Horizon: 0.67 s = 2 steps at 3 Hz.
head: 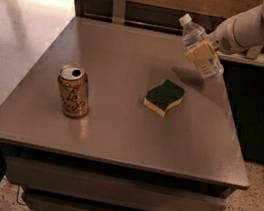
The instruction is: Knock blue plastic bottle over
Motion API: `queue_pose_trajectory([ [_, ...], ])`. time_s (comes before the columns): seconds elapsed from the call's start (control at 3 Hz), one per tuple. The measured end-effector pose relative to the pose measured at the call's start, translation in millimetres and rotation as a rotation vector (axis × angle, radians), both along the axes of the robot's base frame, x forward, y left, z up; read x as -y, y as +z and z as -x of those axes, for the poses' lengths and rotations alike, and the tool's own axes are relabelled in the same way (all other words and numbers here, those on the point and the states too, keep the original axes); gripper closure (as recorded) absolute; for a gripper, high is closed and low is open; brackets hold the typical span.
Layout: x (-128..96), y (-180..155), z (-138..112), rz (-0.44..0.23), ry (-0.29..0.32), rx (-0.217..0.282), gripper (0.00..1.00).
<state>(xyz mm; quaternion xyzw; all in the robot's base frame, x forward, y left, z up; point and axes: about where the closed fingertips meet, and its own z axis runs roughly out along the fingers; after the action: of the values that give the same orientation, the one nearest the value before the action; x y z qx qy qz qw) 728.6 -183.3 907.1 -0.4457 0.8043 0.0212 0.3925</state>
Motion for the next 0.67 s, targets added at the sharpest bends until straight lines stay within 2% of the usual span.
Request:
queue_pose_trajectory([
  [0.33,-21.0,-30.1,-3.4,0.016,0.036,-0.038,1.00],
  [0.67,-48.5,-58.4,-9.0,-0.016,0.082,-0.067,1.00],
])
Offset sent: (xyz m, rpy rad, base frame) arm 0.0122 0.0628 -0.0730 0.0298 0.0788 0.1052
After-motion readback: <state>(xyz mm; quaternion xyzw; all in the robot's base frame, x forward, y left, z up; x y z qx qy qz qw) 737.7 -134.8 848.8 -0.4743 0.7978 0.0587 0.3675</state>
